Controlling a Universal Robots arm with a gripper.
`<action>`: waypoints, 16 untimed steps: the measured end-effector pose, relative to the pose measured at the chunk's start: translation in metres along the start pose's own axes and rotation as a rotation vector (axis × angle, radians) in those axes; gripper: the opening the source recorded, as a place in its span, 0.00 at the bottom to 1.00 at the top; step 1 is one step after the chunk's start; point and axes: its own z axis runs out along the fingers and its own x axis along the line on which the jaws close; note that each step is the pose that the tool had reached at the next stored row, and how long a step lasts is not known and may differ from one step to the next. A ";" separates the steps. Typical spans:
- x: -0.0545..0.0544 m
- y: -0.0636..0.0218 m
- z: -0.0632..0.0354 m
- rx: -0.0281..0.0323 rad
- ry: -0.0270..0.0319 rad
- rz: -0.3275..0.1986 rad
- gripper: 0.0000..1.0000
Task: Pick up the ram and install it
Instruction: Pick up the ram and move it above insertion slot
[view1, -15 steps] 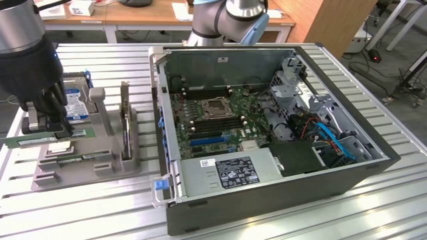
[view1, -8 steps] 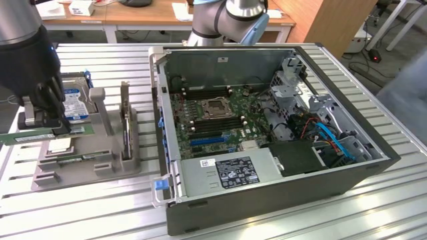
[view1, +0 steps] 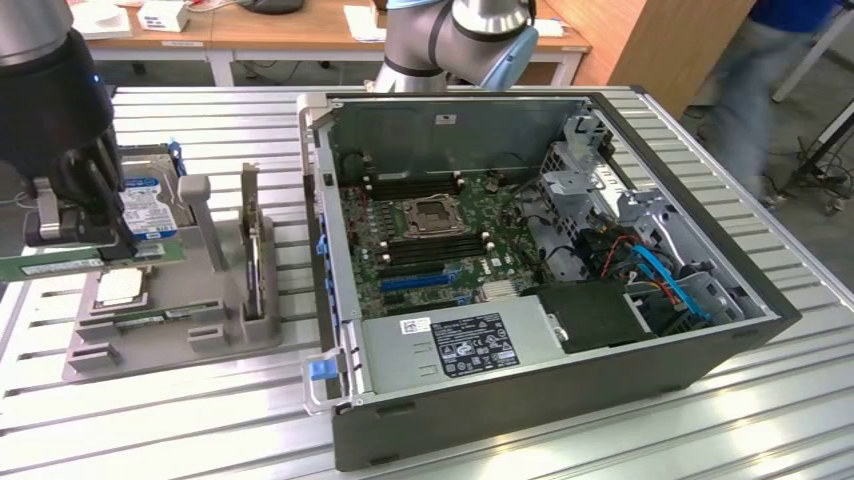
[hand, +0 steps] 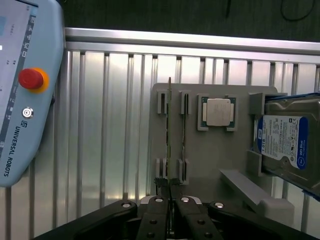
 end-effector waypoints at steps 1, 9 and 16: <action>0.000 0.0000 -0.0017 0.0000 0.0000 0.000 0.11; 0.000 0.0000 -0.0156 0.0000 0.0000 0.000 0.11; 0.000 0.0000 -0.0274 -0.0001 0.0001 0.000 0.11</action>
